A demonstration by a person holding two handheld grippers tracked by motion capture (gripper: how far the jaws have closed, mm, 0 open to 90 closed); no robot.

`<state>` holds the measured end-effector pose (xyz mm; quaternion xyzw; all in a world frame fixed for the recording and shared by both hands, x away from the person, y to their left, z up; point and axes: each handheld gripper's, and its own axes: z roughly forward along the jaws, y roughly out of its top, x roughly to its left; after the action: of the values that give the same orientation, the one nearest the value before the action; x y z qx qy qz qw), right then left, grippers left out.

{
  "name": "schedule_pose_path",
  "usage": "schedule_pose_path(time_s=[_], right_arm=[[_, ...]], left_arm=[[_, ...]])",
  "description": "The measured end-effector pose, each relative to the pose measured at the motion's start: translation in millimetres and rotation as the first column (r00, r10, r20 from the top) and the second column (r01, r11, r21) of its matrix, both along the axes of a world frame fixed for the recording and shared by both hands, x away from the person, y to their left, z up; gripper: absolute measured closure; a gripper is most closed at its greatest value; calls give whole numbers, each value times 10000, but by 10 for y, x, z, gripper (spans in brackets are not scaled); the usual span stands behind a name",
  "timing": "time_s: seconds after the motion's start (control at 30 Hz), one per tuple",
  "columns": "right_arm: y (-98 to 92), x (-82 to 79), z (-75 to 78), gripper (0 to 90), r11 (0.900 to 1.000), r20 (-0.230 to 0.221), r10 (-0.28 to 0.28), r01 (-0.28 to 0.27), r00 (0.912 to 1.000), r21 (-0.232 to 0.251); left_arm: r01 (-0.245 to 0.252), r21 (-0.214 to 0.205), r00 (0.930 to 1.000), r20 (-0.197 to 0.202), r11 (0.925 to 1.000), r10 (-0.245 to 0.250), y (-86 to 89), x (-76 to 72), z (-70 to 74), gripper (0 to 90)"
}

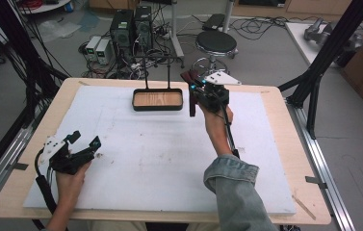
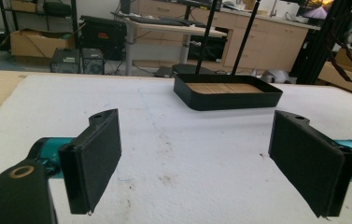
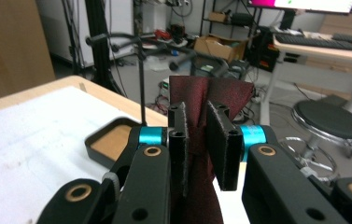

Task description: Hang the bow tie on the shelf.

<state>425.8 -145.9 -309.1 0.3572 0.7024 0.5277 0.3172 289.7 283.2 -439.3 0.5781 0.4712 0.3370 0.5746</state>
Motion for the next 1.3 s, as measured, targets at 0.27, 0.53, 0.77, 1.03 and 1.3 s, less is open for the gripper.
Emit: schedule_pose_path(time_s=[0.27, 0.53, 0.77, 1.03, 1.3], right_arm=[[228, 233, 67, 788, 9987, -27, 463, -462, 9989, 218], [280, 426, 87, 788, 9978, 44, 537, -538, 9985, 391], [325, 544, 119, 788, 9960, 242, 670, -683, 9975, 575], [245, 700, 95, 788, 9954, 316, 357, -383, 9989, 879], [147, 831, 47, 788, 9929, -17, -187, 187, 9998, 1173]], left_arm=[[70, -22, 10000, -27, 10000, -70, 2, 7, 0, 177], [80, -74, 10000, 5, 9999, -80, 2, 12, -3, 177], [89, -105, 10000, -6, 9999, -89, 1, 14, -3, 177], [104, -94, 9999, -14, 9999, -104, 2, 13, -3, 177], [104, -108, 9999, -15, 9999, -104, 2, 14, -4, 177]])
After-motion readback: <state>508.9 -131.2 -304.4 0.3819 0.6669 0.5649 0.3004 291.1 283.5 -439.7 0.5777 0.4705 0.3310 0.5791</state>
